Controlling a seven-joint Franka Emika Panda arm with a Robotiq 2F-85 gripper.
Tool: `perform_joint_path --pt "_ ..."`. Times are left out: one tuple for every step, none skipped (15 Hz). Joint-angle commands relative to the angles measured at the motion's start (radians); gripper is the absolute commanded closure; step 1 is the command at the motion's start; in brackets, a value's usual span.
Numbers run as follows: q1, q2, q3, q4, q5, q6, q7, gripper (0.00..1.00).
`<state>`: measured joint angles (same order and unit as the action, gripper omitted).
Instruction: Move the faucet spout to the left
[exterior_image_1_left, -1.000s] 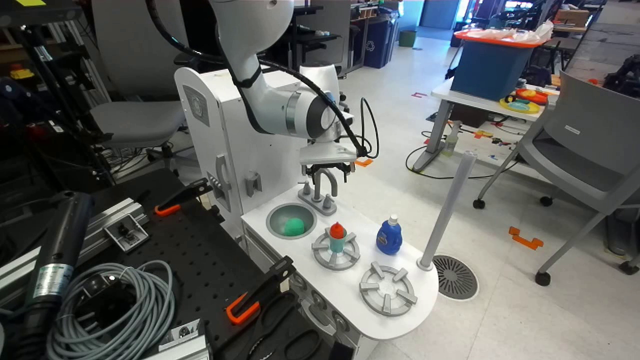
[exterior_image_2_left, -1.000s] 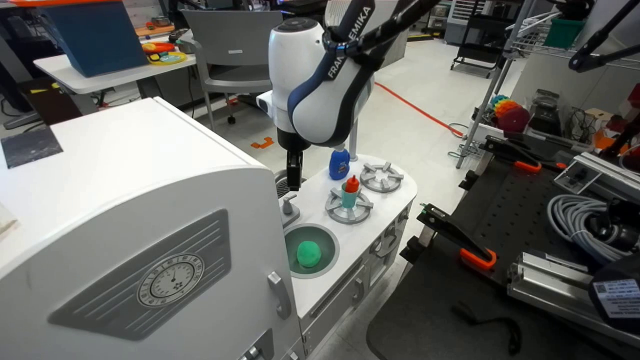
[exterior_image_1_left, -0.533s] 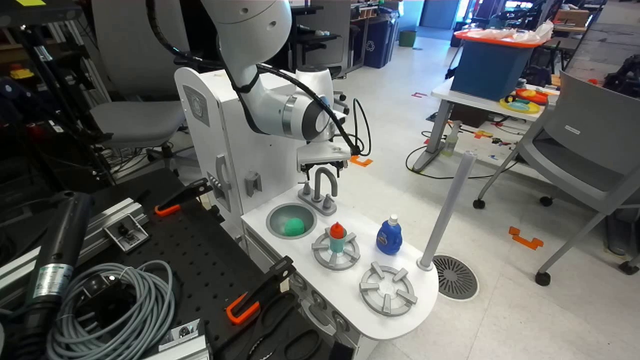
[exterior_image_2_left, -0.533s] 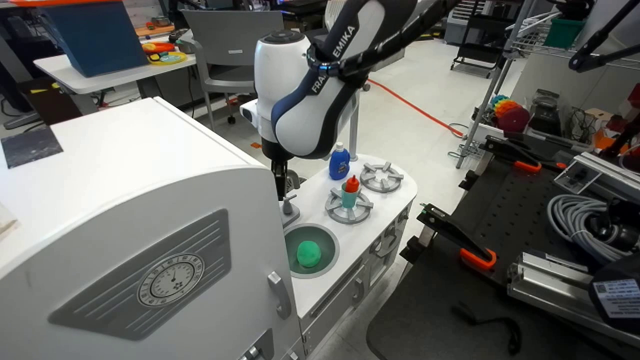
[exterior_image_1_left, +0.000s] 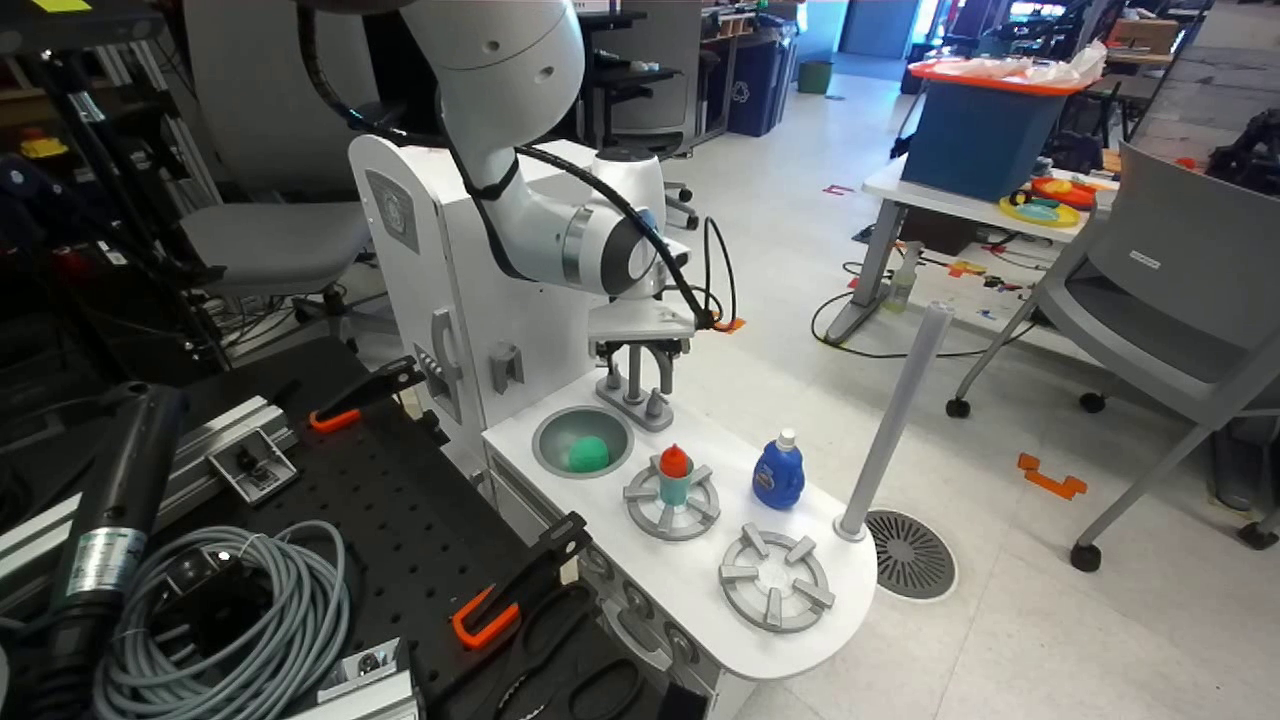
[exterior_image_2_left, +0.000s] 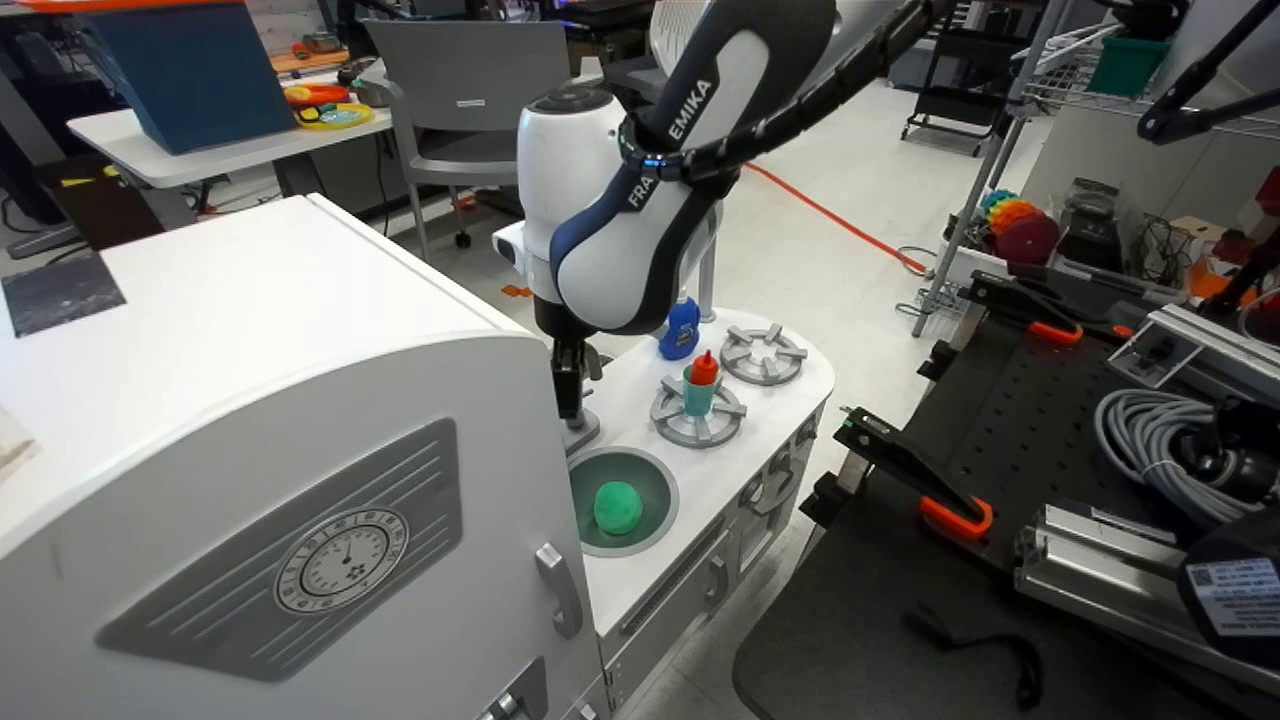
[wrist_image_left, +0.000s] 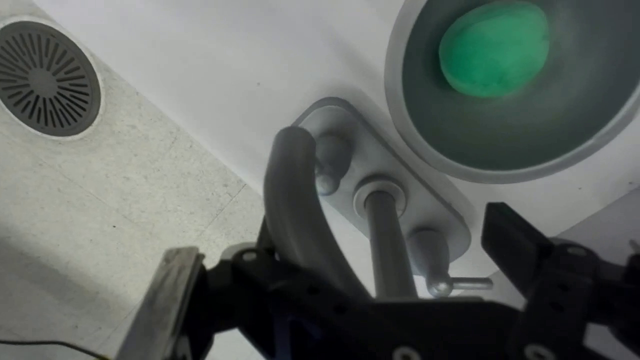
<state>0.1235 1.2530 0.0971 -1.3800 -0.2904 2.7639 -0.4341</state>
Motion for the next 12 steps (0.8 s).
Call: perform_joint_path --pt "-0.024 -0.030 0.086 -0.087 0.038 -0.028 0.010 0.00" --pt "-0.030 -0.033 0.103 -0.114 0.044 -0.015 0.013 0.00" --pt "-0.035 -0.039 0.122 -0.140 0.051 -0.004 0.015 0.00" --pt "-0.040 -0.050 0.138 -0.161 0.061 -0.003 0.018 0.00" --pt "-0.048 -0.067 0.153 -0.199 0.074 0.006 0.027 0.00" --pt "-0.055 -0.076 0.161 -0.222 0.088 0.012 0.034 0.00" --pt "-0.060 -0.087 0.166 -0.248 0.100 0.023 0.047 0.00" --pt "-0.066 -0.094 0.173 -0.257 0.112 0.026 0.056 0.00" --pt "-0.070 -0.101 0.178 -0.259 0.126 0.030 0.068 0.00" --pt "-0.073 -0.107 0.182 -0.263 0.138 0.031 0.078 0.00" --pt "-0.075 -0.110 0.184 -0.263 0.149 0.038 0.091 0.00" --pt "-0.076 -0.113 0.187 -0.259 0.163 0.040 0.105 0.00"
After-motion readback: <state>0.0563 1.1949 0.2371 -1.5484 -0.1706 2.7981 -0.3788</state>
